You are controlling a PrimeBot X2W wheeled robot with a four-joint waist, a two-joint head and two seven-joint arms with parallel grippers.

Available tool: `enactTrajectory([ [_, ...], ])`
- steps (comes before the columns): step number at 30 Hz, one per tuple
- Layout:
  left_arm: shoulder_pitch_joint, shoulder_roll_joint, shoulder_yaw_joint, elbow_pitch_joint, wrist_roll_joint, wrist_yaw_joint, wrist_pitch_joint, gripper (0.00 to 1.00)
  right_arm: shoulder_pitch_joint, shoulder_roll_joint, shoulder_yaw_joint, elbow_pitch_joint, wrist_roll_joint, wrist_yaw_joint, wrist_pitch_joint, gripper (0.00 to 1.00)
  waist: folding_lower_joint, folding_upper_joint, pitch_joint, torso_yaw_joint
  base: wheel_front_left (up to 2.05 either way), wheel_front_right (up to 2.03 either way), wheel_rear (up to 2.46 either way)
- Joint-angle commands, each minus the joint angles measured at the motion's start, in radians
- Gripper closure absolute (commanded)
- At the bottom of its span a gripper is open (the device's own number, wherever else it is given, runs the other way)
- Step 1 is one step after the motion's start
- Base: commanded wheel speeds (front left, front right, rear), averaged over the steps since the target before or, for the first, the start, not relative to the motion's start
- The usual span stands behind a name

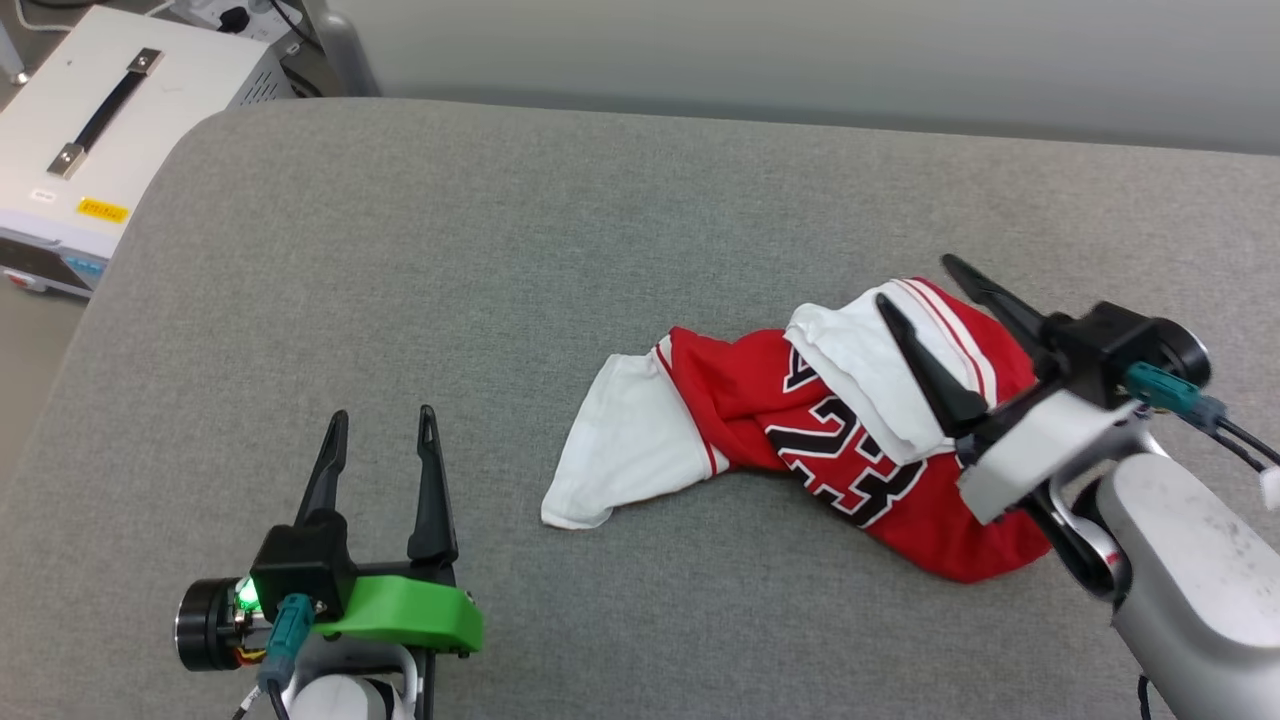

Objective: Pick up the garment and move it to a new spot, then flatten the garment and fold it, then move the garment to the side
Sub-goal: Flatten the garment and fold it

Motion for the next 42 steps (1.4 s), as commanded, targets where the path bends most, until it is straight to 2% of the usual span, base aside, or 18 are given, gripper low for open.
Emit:
enactTrajectory([
  [1,0.017,-0.003,0.004,-0.004,0.009,-0.007,-0.006,0.00,0.058,0.018,-0.071,-0.028,-0.044,-0.001,-0.008,0.00,0.0000,0.0000,-0.028,-0.024,0.00,0.00,0.00],
  [6,0.037,-0.003,0.007,-0.007,0.015,-0.013,-0.006,0.00,0.251,0.094,-0.322,-0.145,-0.192,-0.001,-0.009,0.00,0.0000,0.0000,-0.050,-0.039,0.00,0.00,0.00],
  [12,0.052,-0.003,0.003,-0.007,0.018,-0.020,-0.006,0.00,0.433,0.189,-0.504,-0.261,-0.306,-0.001,-0.009,0.00,0.0000,0.0000,-0.067,-0.044,0.00,0.00,0.00],
  [20,0.058,-0.003,-0.001,-0.008,0.020,-0.025,-0.006,0.00,0.553,0.269,-0.600,-0.322,-0.359,-0.001,-0.009,0.00,0.0000,0.0000,-0.074,-0.044,0.00,0.00,0.00],
  [26,0.058,-0.003,-0.003,-0.008,0.022,-0.026,-0.006,0.00,0.521,0.257,-0.596,-0.358,-0.364,-0.001,-0.009,0.00,0.0000,0.0000,-0.076,-0.046,0.00,0.00,0.00],
  [30,0.053,-0.003,-0.005,-0.008,0.020,-0.022,-0.006,0.00,0.439,0.198,-0.569,-0.377,-0.344,-0.001,-0.009,0.00,0.0000,0.0000,-0.072,-0.045,0.00,0.00,0.00],
  [33,0.050,-0.003,-0.009,-0.010,0.018,-0.020,-0.006,0.00,0.345,0.093,-0.446,-0.346,-0.288,-0.001,0.045,0.00,0.0000,0.0000,-0.064,-0.044,0.00,0.00,0.00],
  [36,0.046,-0.003,-0.011,-0.012,0.017,-0.020,-0.006,0.00,0.224,-0.045,-0.279,-0.333,-0.202,-0.001,0.205,0.00,0.0000,0.0000,-0.050,-0.043,0.00,0.00,0.00],
  [39,0.036,-0.003,-0.017,-0.012,0.015,-0.021,-0.006,0.00,0.091,-0.193,-0.079,-0.351,-0.067,-0.001,0.438,0.00,0.0000,0.0000,-0.032,-0.036,0.00,0.00,0.00],
  [42,0.024,-0.003,-0.022,-0.012,0.012,-0.020,-0.006,0.00,-0.021,-0.308,0.086,-0.395,0.056,-0.001,0.638,0.00,0.0000,0.0000,-0.013,-0.026,0.00,0.00,0.00],
])
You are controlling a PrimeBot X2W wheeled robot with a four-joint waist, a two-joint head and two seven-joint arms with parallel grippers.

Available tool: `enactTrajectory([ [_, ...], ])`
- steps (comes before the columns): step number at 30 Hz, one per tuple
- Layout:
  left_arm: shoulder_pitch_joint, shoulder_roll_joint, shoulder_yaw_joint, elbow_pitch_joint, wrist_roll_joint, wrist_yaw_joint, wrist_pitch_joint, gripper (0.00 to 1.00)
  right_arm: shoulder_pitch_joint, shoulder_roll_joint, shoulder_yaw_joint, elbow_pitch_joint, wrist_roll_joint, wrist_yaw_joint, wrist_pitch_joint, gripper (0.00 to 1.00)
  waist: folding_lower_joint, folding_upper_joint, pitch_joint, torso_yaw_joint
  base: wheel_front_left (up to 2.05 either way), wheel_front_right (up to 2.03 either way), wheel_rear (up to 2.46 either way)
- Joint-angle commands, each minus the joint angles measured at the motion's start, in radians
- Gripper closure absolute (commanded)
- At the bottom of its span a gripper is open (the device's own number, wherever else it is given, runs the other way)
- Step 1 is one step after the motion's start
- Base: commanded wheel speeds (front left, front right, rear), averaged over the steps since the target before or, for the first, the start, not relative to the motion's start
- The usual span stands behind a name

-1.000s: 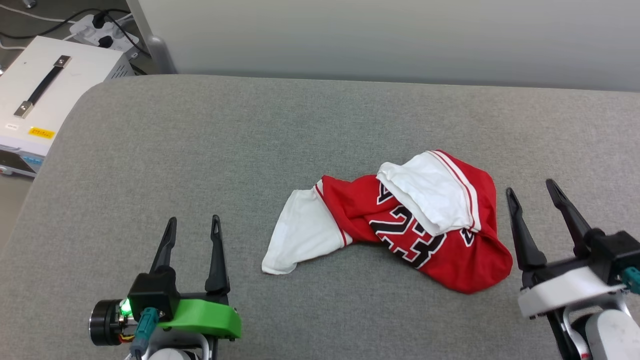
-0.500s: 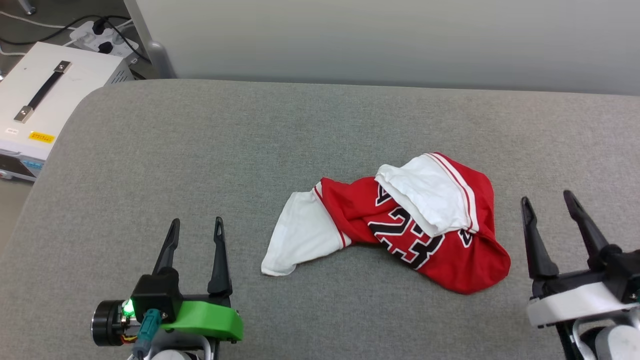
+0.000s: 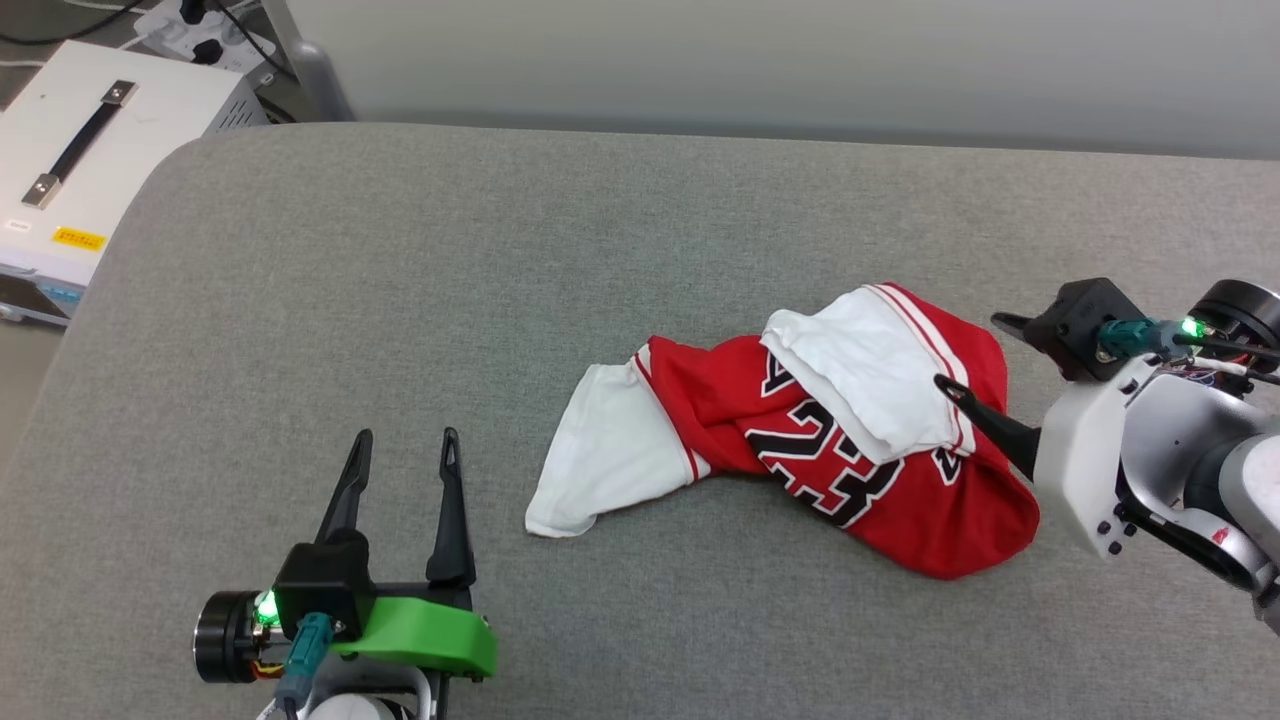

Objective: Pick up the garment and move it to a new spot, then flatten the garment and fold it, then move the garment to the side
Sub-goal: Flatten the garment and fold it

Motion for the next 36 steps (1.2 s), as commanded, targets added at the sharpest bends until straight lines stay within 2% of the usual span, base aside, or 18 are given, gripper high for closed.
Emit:
enactTrajectory([
  [1,-0.018,-0.003,-0.003,-0.002,-0.003,0.004,-0.006,0.00,-0.052,-0.034,0.059,-0.021,0.058,-0.001,0.069,0.00,0.0000,0.0000,0.021,0.012,0.00,0.00,0.00],
  [5,-0.035,-0.003,-0.013,-0.005,-0.013,0.012,-0.006,0.00,-0.161,-0.104,0.213,-0.036,0.155,-0.001,0.204,0.00,0.0000,0.0000,0.053,0.027,0.00,0.00,0.00],
  [8,-0.050,-0.003,-0.020,-0.005,-0.019,0.016,-0.006,0.00,-0.226,-0.111,0.301,-0.010,0.183,-0.001,0.230,0.00,0.0000,0.0000,0.081,0.037,0.00,0.00,0.00],
  [17,-0.100,-0.003,-0.042,-0.005,-0.035,0.031,-0.006,0.00,-0.363,-0.034,0.528,0.191,0.236,-0.001,0.201,0.00,0.0000,0.0000,0.166,0.066,0.00,0.00,0.00],
  [23,-0.111,-0.003,-0.048,0.001,-0.039,0.040,-0.006,0.00,-0.356,0.005,0.595,0.308,0.267,-0.001,0.165,0.00,0.0000,0.0000,0.177,0.064,0.00,0.00,0.00],
  [24,-0.111,-0.003,-0.046,0.003,-0.039,0.041,-0.006,0.00,-0.356,0.012,0.599,0.315,0.269,-0.001,0.144,0.28,0.0000,0.0000,0.173,0.060,0.00,0.00,0.00],
  [25,-0.110,-0.003,-0.044,0.005,-0.038,0.041,-0.006,0.00,-0.358,0.017,0.600,0.320,0.269,-0.001,0.118,0.73,0.0000,0.0000,0.168,0.056,0.00,0.00,0.00],
  [26,-0.109,-0.003,-0.041,0.007,-0.036,0.040,-0.006,0.00,-0.361,0.021,0.602,0.325,0.272,-0.001,0.085,1.00,0.0000,0.0000,0.161,0.052,0.00,0.00,0.00],
  [30,-0.100,-0.003,-0.033,0.015,-0.028,0.033,-0.006,0.00,-0.369,0.024,0.585,0.329,0.306,-0.001,-0.067,1.00,0.0000,0.0000,0.128,0.037,0.00,0.00,0.00],
  [36,-0.065,-0.003,-0.015,0.015,-0.019,0.029,-0.006,0.00,-0.309,-0.012,0.487,0.289,0.387,-0.001,-0.256,1.00,0.0000,0.0000,0.075,0.009,0.00,0.00,0.00],
])
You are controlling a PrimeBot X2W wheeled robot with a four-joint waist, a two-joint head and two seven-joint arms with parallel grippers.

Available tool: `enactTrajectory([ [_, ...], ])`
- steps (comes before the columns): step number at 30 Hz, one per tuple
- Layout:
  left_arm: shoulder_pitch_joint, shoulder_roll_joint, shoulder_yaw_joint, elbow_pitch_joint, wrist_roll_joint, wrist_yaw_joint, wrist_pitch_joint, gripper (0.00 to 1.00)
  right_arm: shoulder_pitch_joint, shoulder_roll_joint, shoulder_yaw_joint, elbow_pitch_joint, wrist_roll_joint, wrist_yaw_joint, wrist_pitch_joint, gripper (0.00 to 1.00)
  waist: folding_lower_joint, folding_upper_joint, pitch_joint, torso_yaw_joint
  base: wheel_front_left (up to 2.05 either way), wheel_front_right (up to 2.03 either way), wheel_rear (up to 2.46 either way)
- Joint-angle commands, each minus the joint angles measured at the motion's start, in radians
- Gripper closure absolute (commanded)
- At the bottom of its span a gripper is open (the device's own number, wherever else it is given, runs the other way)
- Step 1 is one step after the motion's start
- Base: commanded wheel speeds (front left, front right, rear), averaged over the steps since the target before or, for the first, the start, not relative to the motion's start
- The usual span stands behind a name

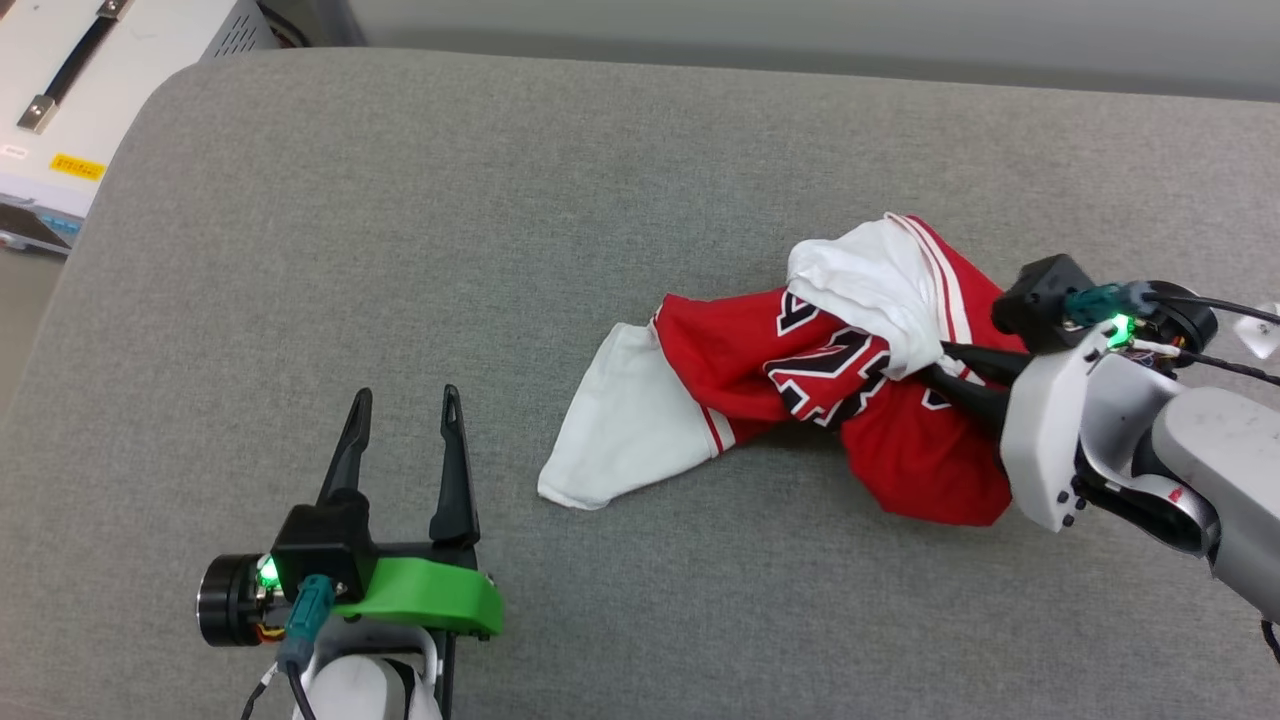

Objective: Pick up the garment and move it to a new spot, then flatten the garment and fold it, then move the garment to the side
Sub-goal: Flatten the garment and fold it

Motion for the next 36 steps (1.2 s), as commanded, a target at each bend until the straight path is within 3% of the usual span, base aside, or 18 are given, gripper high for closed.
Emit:
enactTrajectory([
  [1,0.014,-0.003,0.005,0.000,0.007,-0.004,-0.006,0.00,0.034,-0.014,-0.024,-0.007,0.039,-0.001,-0.032,1.00,0.0000,0.0000,-0.031,-0.025,0.00,0.00,0.00],
  [8,0.038,-0.003,0.009,0.001,0.010,-0.010,-0.006,0.00,0.214,-0.050,-0.220,-0.004,0.207,-0.001,-0.221,1.00,0.0000,0.0000,-0.055,-0.042,0.00,0.00,0.00],
  [10,0.043,-0.003,0.010,0.002,0.010,-0.012,-0.006,0.00,0.325,-0.048,-0.332,0.044,0.327,-0.001,-0.324,1.00,0.0000,0.0000,-0.058,-0.047,0.00,0.00,0.00],
  [15,0.046,-0.003,0.008,0.008,0.013,-0.014,-0.006,0.00,0.441,-0.044,-0.448,0.150,0.413,-0.001,-0.382,1.00,0.0000,0.0000,-0.061,-0.047,0.00,0.00,0.00],
  [19,0.050,-0.003,0.012,0.009,0.013,-0.012,-0.006,0.00,0.524,-0.005,-0.621,0.224,0.480,-0.001,-0.393,1.00,0.0000,0.0000,-0.062,-0.048,0.00,0.00,0.00],
  [23,0.054,-0.003,0.014,0.012,0.013,-0.012,-0.006,0.00,0.628,0.053,-0.807,0.302,0.477,-0.001,-0.394,1.00,0.0000,0.0000,-0.062,-0.049,0.00,0.00,0.00],
  [34,0.052,-0.003,0.007,0.025,0.011,-0.011,-0.006,0.00,0.660,0.176,-1.027,0.567,0.405,-0.001,-0.394,1.00,0.0000,0.0000,-0.073,-0.050,0.00,0.00,0.00],
  [35,0.054,-0.003,0.008,0.026,0.012,-0.011,-0.006,0.00,0.658,0.181,-1.045,0.571,0.387,-0.001,-0.394,0.75,0.0000,0.0000,-0.078,-0.050,0.00,0.00,0.00],
  [36,0.056,-0.003,0.008,0.027,0.012,-0.011,-0.006,0.00,0.658,0.181,-1.061,0.570,0.365,-0.001,-0.394,0.62,0.0000,0.0000,-0.081,-0.049,0.00,0.00,0.00],
])
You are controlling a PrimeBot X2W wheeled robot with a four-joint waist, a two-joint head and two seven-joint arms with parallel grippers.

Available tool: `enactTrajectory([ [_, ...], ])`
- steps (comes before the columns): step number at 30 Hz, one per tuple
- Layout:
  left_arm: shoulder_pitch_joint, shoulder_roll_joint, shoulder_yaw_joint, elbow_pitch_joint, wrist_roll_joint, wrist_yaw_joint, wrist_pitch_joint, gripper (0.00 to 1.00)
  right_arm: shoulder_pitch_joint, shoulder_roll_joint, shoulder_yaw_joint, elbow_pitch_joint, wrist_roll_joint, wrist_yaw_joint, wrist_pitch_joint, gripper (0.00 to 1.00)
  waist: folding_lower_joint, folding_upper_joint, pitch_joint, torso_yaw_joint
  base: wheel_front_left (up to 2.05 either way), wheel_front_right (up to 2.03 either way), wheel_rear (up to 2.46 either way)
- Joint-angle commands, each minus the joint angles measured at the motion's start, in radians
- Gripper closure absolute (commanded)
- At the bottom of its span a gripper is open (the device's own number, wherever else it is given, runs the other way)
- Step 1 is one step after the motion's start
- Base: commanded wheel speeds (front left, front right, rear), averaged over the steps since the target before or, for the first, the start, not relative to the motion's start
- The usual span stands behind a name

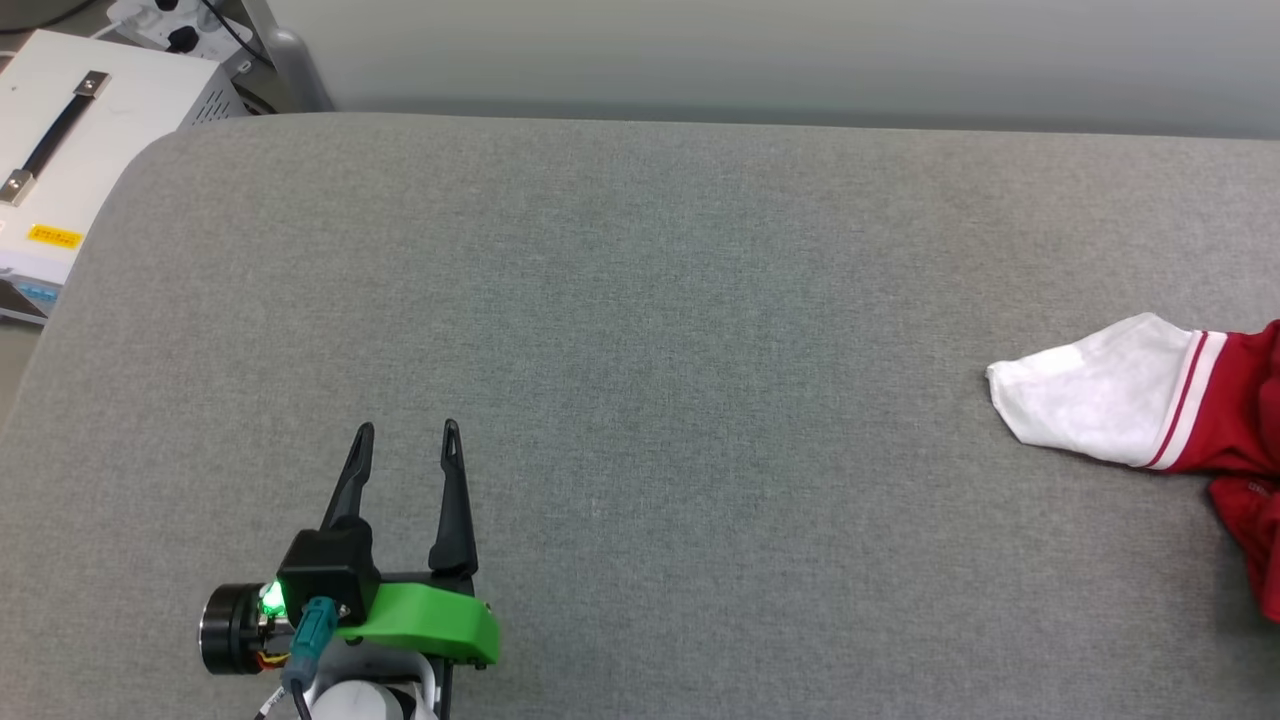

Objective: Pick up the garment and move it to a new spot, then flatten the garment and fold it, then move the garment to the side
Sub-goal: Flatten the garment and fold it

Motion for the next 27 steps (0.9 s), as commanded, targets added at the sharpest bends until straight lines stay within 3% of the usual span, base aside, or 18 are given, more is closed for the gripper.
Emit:
enactTrajectory([
  [1,0.017,-0.003,0.001,0.003,0.004,-0.002,-0.006,0.00,-0.009,-0.008,-0.033,0.001,-0.060,-0.001,-0.005,0.00,0.0000,-0.0001,-0.010,0.001,0.00,0.00,0.00],
  [8,0.036,-0.003,0.008,-0.004,0.008,-0.004,-0.006,0.00,0.049,0.006,-0.296,-0.182,-0.434,-0.001,-0.005,0.00,0.0000,-0.0001,-0.037,0.003,0.00,0.00,0.00],
  [11,0.041,-0.003,0.012,-0.011,0.011,-0.004,-0.006,0.00,0.076,0.048,-0.413,-0.353,-0.612,-0.001,-0.005,0.00,0.0000,-0.0001,-0.044,0.000,0.00,0.00,0.00],
  [15,0.044,-0.003,0.014,-0.021,0.016,-0.007,-0.006,0.00,0.069,0.089,-0.460,-0.594,-0.786,-0.001,0.007,0.00,0.0000,-0.0001,-0.046,-0.004,0.00,0.00,0.00],
  [21,0.037,-0.003,0.010,-0.027,0.019,-0.011,-0.006,0.00,-0.032,0.034,-0.343,-0.889,-0.908,-0.001,0.185,0.00,0.0000,-0.0001,-0.039,-0.003,0.00,0.00,0.00],
  [27,0.021,-0.003,0.001,-0.032,0.016,-0.013,-0.006,0.00,-0.152,-0.097,-0.084,-0.946,-0.839,-0.001,0.489,0.00,0.0000,-0.0001,-0.018,0.012,0.00,0.00,0.00],
])
